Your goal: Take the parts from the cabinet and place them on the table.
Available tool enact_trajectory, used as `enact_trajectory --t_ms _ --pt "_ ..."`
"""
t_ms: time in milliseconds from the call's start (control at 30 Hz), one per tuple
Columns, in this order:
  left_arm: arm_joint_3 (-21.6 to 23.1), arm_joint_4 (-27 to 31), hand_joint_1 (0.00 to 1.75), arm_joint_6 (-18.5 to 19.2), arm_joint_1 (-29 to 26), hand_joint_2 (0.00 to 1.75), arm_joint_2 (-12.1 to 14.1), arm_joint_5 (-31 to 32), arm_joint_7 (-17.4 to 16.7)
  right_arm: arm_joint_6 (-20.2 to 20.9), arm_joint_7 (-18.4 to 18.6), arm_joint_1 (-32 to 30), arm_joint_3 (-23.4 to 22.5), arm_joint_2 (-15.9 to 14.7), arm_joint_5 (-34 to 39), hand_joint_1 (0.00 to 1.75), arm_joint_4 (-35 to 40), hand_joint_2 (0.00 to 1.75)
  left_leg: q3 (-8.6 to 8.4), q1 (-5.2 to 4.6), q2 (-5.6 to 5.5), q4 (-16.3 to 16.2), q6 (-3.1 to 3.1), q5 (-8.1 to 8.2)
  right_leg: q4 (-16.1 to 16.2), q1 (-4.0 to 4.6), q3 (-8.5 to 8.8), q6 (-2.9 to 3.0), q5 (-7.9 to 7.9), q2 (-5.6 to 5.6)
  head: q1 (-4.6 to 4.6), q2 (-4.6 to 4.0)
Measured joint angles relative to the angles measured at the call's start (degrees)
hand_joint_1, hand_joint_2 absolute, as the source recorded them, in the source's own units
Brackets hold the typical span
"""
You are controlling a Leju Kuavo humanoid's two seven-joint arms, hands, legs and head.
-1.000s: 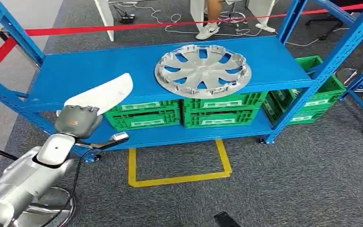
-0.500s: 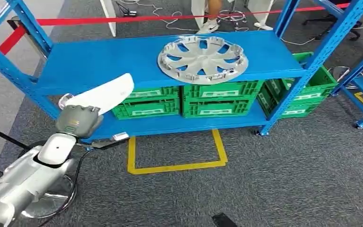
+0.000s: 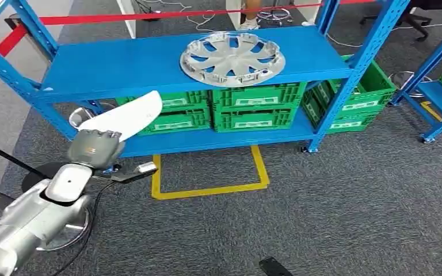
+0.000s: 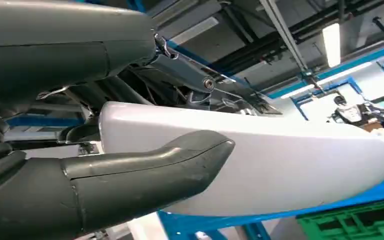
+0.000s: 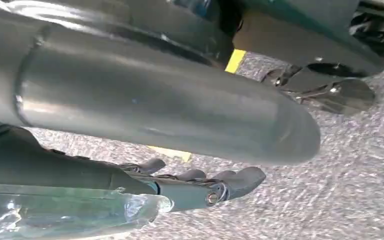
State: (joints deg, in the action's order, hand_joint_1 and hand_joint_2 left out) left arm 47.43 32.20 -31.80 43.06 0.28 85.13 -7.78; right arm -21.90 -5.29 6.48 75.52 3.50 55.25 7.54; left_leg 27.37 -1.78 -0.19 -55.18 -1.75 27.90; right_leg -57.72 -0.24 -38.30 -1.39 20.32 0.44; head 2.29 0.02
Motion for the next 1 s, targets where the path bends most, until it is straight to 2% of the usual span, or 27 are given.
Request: enact_trajectory --t_ms 33,133,167,200,233,267,300,333,367,400,433,467,500,533,567,600,633,667,700,733,767,800,833,900,933,967,1000 --pt "-0.09 0.00 1.75 0.00 0.08 1.75 -0.02 0.00 0.00 0.00 0.00 0.00 0.00 0.00 0.00 0.00 0.00 0.00 -0.11 -0.10 -0.01 0.80 0.46 0.07 0.22 -0.19 -0.36 -0.34 -0.88 -0.13 0.20 0.00" --pt "-0.11 -0.02 1.75 0.04 -0.12 1.75 -0.04 0.00 0.00 0.05 0.00 -0.26 0.00 0.02 0.00 0.00 0.00 0.00 1.65 -0.67 0.08 1.39 -0.05 -2.18 1.01 -0.73 -1.30 -1.39 -2.92 -0.18 0.14 0.00" --pt "-0.17 -0.04 1.75 0.07 -0.10 1.75 -0.02 0.00 0.04 -0.07 0.00 -0.33 0.02 0.04 -0.04 0.00 0.00 0.00 2.39 -0.48 0.21 1.41 -0.51 -3.00 -0.14 -0.84 -2.20 -1.33 -0.14 -0.16 -0.20 0.00" --pt "-0.50 -0.04 1.75 0.00 -0.19 1.75 0.02 0.00 0.15 -0.57 0.15 -0.53 0.07 0.09 -0.07 0.00 0.00 0.00 3.24 -0.45 0.17 1.41 -1.04 -3.77 -3.29 -0.69 -3.38 -1.33 4.07 -0.16 0.24 0.00" --pt "-0.77 -0.04 1.75 -0.18 -0.44 1.75 0.24 0.00 0.44 -1.46 0.28 -0.54 0.11 0.31 -0.11 0.00 0.00 0.00 4.13 -0.46 0.14 1.41 -1.08 -4.52 -7.91 -0.66 -4.30 -1.49 7.98 -0.17 0.55 0.00" --pt "-1.01 -0.04 1.75 -0.33 -0.72 1.75 0.57 0.00 0.70 -1.99 0.46 -0.45 0.18 0.42 -0.24 0.00 0.00 0.00 5.00 -0.50 0.16 1.40 -1.11 -5.28 -12.57 -0.57 -5.04 -1.55 10.67 -0.17 0.48 0.00" --pt "-1.38 -0.04 1.75 -0.42 -1.15 1.75 1.07 0.00 1.31 -2.47 0.55 -0.40 0.33 0.68 -0.35 0.00 0.00 0.00 5.87 -0.56 0.21 1.38 -1.09 -6.04 -16.43 -0.46 -5.37 -1.58 11.76 -0.18 0.52 0.00" --pt "-1.97 -0.02 1.75 -0.44 -1.79 1.75 1.64 0.00 2.01 -2.78 0.63 -0.40 0.39 0.83 -0.44 0.00 0.00 0.00 6.84 -0.61 0.27 1.35 -1.05 -6.81 -18.78 -0.35 -4.96 -1.55 10.67 -0.18 0.48 0.00" --pt "-2.77 0.00 1.75 -0.46 -2.48 1.75 2.07 0.00 2.68 -2.88 0.74 -0.42 0.52 1.03 -0.46 0.00 0.00 0.00 7.85 -0.63 0.31 1.27 -0.99 -7.66 -18.79 -0.26 -3.60 -1.47 8.10 -0.18 0.50 0.00" --pt "-3.53 0.02 1.75 -0.50 -3.10 1.75 2.52 0.00 3.03 -2.93 0.85 -0.45 0.70 1.05 -0.52 0.00 0.00 0.00 8.88 -0.64 0.32 1.23 -0.87 -8.41 -16.99 -0.22 -1.42 -1.39 5.56 -0.18 0.50 0.00" --pt "-4.35 0.07 1.75 -0.57 -3.65 1.75 3.06 0.00 3.21 -2.95 0.90 -0.43 0.90 1.07 -0.57 0.00 0.00 0.00 10.01 -0.63 0.29 1.14 -0.71 -9.30 -12.83 -0.14 2.22 -1.22 4.22 -0.17 0.50 0.00" --pt "-4.90 0.26 1.75 -0.61 -4.04 1.75 3.56 0.00 3.26 -2.95 0.94 -0.29 1.05 1.14 -0.63 0.00 0.00 0.00 10.74 -0.63 0.21 0.91 -0.51 -10.06 -7.55 -0.10 6.37 -1.06 5.88 -0.11 0.50 0.02" --pt "-5.60 0.66 1.75 -0.63 -4.36 1.75 4.03 0.00 3.34 -2.95 0.98 -0.07 1.22 1.29 -0.74 0.00 0.00 0.00 11.45 -0.89 0.08 0.66 -0.22 -10.60 -0.80 0.01 11.08 -1.08 9.38 -0.10 0.61 0.00" --pt "-6.38 0.98 1.75 -0.74 -4.81 1.75 4.59 0.00 3.54 -2.93 1.05 0.03 1.31 1.40 -0.87 0.00 0.00 0.00 11.37 -0.75 0.12 0.52 -0.15 -11.37 0.57 0.17 11.62 -0.58 9.95 0.22 0.35 0.02" --pt "-7.04 1.14 1.75 -0.83 -5.01 1.75 4.90 0.00 3.74 -2.95 1.05 -0.08 1.36 1.62 -0.94 0.00 0.00 0.00 11.28 -0.53 0.12 0.72 -0.06 -11.86 0.76 0.27 10.72 -0.76 9.45 0.33 0.46 0.00" --pt "-7.41 1.36 1.75 -0.94 -5.16 1.75 5.23 0.00 3.80 -2.93 1.14 -0.01 1.38 1.71 -0.94 0.00 0.00 0.00 11.46 -0.38 0.06 0.74 0.30 -12.41 0.43 0.52 10.39 -0.35 9.27 0.33 0.37 0.04" --pt "-7.91 1.46 1.75 -0.96 -5.44 1.75 5.66 0.00 3.91 -2.93 1.18 -0.11 1.40 1.88 -0.96 0.00 0.00 0.00 11.71 -0.44 -0.08 0.74 0.55 -12.98 0.66 0.09 9.76 0.47 8.63 0.11 0.46 0.00" --pt "-8.11 1.55 1.75 -1.01 -5.67 1.75 5.95 0.00 4.00 -2.93 1.22 0.03 1.40 2.03 -0.94 0.00 0.00 0.00 12.27 -0.32 -0.21 0.16 1.10 -10.94 0.61 0.05 9.30 1.02 7.98 -0.08 0.22 0.02" --pt "-8.22 1.68 1.75 -1.01 -5.81 1.75 6.14 0.00 4.09 -2.95 1.22 0.15 1.40 2.03 -0.96 0.00 0.00 0.00 13.01 -0.03 -0.21 -2.18 1.73 -6.94 0.60 -0.01 9.10 1.57 7.12 -0.15 -0.06 0.00" --pt "-8.44 1.81 1.75 -1.03 -5.90 1.75 6.27 0.00 4.11 -2.91 1.22 0.27 1.40 2.08 -0.96 0.00 0.00 0.00 14.11 0.40 -0.18 -6.46 2.29 -2.69 0.58 -0.01 7.95 1.56 6.16 -0.18 -0.51 0.02" --pt "-8.59 1.90 1.75 -1.03 -5.99 1.75 6.36 0.00 4.15 -2.91 1.20 0.25 1.42 2.10 -1.01 0.00 0.00 0.00 15.27 0.81 -0.17 -11.60 2.70 0.63 0.52 -0.05 6.90 1.51 5.23 -0.18 -0.31 0.00" --pt "-8.74 1.92 1.75 -1.03 -6.17 1.75 6.40 0.00 4.15 -2.91 1.22 0.21 1.42 2.10 -0.98 0.00 0.00 0.00 16.17 1.19 -0.17 -16.52 3.03 2.36 0.45 -0.11 5.81 1.41 4.48 -0.21 -0.39 0.00" --pt "-8.96 1.92 1.75 -1.03 -6.45 1.75 6.49 0.00 4.15 -2.93 1.22 0.18 1.44 2.10 -0.98 0.00 0.00 0.00 16.26 1.58 -0.17 -19.49 3.33 2.11 0.44 -0.18 4.88 1.20 3.74 -0.23 -0.42 0.00" --pt "-9.14 1.97 1.75 -1.03 -6.83 1.75 6.58 0.00 4.15 -2.95 1.22 0.19 1.46 2.10 -0.98 0.00 0.00 0.00 13.39 2.24 -0.16 -18.16 3.82 -1.43 0.43 -0.37 3.22 0.80 2.39 -0.27 -0.37 0.00" --pt "-9.20 2.10 1.75 -1.03 -6.85 1.75 6.60 0.00 4.15 -2.95 1.22 0.24 1.46 2.10 -0.98 0.00 0.00 0.00 10.39 2.57 -0.16 -14.49 4.07 -3.12 0.43 -0.52 2.41 0.55 1.70 -0.31 -0.37 0.00" --pt "-9.33 2.34 1.75 -1.03 -6.83 1.75 6.60 0.00 4.15 -2.95 1.22 0.31 1.49 2.10 -0.98 0.00 0.00 0.00 6.10 2.99 -0.16 -8.95 4.32 -3.19 0.43 -0.65 1.84 0.16 1.05 -0.30 -0.37 0.00" --pt "-9.42 2.62 1.75 -1.05 -6.75 1.75 6.58 0.00 4.15 -2.95 1.22 0.34 1.51 2.10 -0.98 0.00 0.00 0.00 1.37 3.12 -0.20 -3.48 4.33 -1.64 0.37 -0.48 1.38 -0.28 0.62 -0.24 -0.42 0.00"
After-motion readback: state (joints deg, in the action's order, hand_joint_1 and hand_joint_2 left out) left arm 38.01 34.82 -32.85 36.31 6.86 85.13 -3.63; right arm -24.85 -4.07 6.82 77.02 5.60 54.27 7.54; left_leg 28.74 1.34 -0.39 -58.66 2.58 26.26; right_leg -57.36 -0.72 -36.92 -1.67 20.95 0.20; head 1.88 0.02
